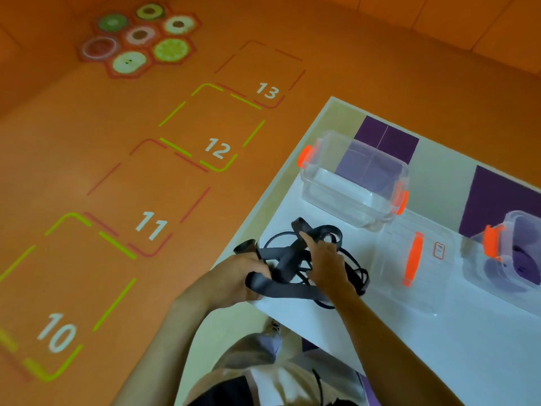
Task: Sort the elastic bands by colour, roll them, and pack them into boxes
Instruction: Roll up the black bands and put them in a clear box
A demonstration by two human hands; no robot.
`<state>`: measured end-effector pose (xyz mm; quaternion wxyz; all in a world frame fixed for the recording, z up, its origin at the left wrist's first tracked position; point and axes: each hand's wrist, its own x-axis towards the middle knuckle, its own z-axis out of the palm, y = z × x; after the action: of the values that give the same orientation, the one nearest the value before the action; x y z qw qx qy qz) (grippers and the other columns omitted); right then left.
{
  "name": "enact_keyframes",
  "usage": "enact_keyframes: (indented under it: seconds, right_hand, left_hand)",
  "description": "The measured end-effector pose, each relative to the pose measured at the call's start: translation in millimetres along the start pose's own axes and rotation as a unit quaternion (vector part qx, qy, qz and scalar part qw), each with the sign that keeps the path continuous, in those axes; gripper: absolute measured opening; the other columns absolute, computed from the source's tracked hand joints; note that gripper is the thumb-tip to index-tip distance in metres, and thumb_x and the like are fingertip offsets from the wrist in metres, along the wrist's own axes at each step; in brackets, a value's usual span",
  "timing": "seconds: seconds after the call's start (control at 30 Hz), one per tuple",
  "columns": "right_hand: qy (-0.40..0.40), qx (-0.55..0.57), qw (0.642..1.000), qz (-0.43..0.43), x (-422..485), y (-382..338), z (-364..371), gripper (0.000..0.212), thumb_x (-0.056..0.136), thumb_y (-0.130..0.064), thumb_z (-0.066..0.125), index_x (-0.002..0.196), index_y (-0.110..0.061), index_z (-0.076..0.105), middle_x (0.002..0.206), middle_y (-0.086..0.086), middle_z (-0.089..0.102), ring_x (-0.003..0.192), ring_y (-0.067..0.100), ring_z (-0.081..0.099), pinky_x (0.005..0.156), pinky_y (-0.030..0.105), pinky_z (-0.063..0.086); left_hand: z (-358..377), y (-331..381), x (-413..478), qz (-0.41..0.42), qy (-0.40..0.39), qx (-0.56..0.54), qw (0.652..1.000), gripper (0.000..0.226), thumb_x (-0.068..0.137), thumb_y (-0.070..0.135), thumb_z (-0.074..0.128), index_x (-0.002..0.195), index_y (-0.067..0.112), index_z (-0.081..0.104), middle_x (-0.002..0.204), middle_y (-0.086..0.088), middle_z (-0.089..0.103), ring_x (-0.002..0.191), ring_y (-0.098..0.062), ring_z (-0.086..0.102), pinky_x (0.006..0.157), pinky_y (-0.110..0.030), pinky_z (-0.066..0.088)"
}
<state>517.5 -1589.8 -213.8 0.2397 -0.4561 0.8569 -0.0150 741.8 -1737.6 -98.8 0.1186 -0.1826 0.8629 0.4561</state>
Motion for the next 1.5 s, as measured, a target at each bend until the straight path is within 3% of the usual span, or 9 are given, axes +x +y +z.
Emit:
enact_keyframes:
  seconds: [0.17,0.63,0.83,0.93,1.03,1.1,1.2,1.3,1.5]
  right_hand:
    - [0.121,0.069,0.990,-0.007,-13,22,0,0.066,0.101,-0.027,0.069,0.159,-0.013,0.039,0.116,0.012,0.078,0.101,0.029,0.076,0.088,0.041,0.063]
    - [0.134,0.298,0.945,0.014,-69,68,-77,0.027,0.091,-0.016,0.082,0.117,-0.016,0.075,0.116,0.003,0.073,0.109,0.023,0.066,0.098,0.039,0.055]
    - [0.162,0.390,0.906,0.031,-74,73,-88,0.012,0.099,-0.007,0.071,0.102,-0.014,0.080,0.106,0.001,0.076,0.104,0.015,0.070,0.094,0.028,0.054]
    - [0.148,0.406,0.901,0.037,-70,62,-81,0.017,0.099,-0.003,0.068,0.100,-0.016,0.079,0.106,0.002,0.077,0.098,0.011,0.070,0.088,0.020,0.053]
    - [0.140,0.426,0.893,0.027,-65,51,-71,0.019,0.096,0.006,0.067,0.098,-0.009,0.079,0.103,0.007,0.077,0.094,0.015,0.073,0.088,0.026,0.057]
    - [0.133,0.422,0.897,-0.001,-66,46,-66,0.020,0.097,0.005,0.067,0.097,-0.012,0.077,0.105,0.006,0.075,0.101,0.018,0.073,0.093,0.029,0.059]
    - [0.118,0.427,0.896,-0.021,-70,49,-63,0.015,0.097,0.005,0.069,0.095,-0.009,0.075,0.101,-0.001,0.074,0.104,0.018,0.073,0.100,0.030,0.059]
    - [0.131,0.484,0.865,0.010,-76,60,-62,0.016,0.098,0.013,0.062,0.098,0.004,0.075,0.099,0.008,0.076,0.101,0.023,0.074,0.100,0.032,0.058]
    - [0.088,0.641,0.761,0.051,-82,66,-58,0.041,0.098,0.020,0.033,0.097,0.005,0.071,0.098,0.021,0.076,0.099,0.030,0.075,0.094,0.038,0.060]
  left_hand:
    - [-4,-1,0,-0.028,0.009,0.045,0.999,0.021,0.081,0.014,0.075,0.093,0.030,0.067,0.096,0.009,0.061,0.092,-0.015,0.060,0.079,-0.042,0.053]
    - [-10,26,52,-0.023,-0.046,0.081,0.995,0.015,0.080,0.011,0.077,0.084,0.014,0.063,0.084,0.004,0.060,0.077,-0.014,0.054,0.067,-0.029,0.040]
    - [-8,34,74,0.015,-0.058,0.054,0.997,0.020,0.084,0.022,0.086,0.095,0.023,0.068,0.125,0.010,0.053,0.117,-0.014,0.059,0.098,-0.043,0.051]
    - [5,32,88,0.049,-0.071,0.036,0.996,0.020,0.085,0.029,0.085,0.101,0.034,0.073,0.161,0.016,0.036,0.154,0.002,0.027,0.112,-0.034,0.043]
    - [22,30,110,0.065,-0.086,-0.006,0.994,0.031,0.086,0.026,0.085,0.113,0.037,0.076,0.164,0.017,0.034,0.155,0.015,-0.004,0.118,-0.037,0.037]
    - [29,28,126,0.036,-0.101,-0.012,0.994,0.038,0.085,0.024,0.086,0.116,0.042,0.075,0.174,0.008,0.023,0.160,0.001,0.000,0.120,-0.040,0.036]
    - [34,28,144,0.009,-0.115,-0.040,0.993,0.023,0.078,0.036,0.090,0.096,0.037,0.074,0.148,0.008,0.059,0.160,-0.011,0.020,0.116,-0.042,0.037]
    - [37,25,152,-0.014,-0.111,-0.031,0.993,0.039,0.071,0.045,0.090,0.094,0.033,0.061,0.111,0.004,0.064,0.114,-0.027,0.061,0.088,-0.034,0.047]
    - [54,31,148,0.054,-0.134,0.067,0.987,0.089,0.073,0.040,0.082,0.146,0.056,0.034,0.143,0.011,0.045,0.114,-0.023,0.064,0.094,-0.040,0.057]
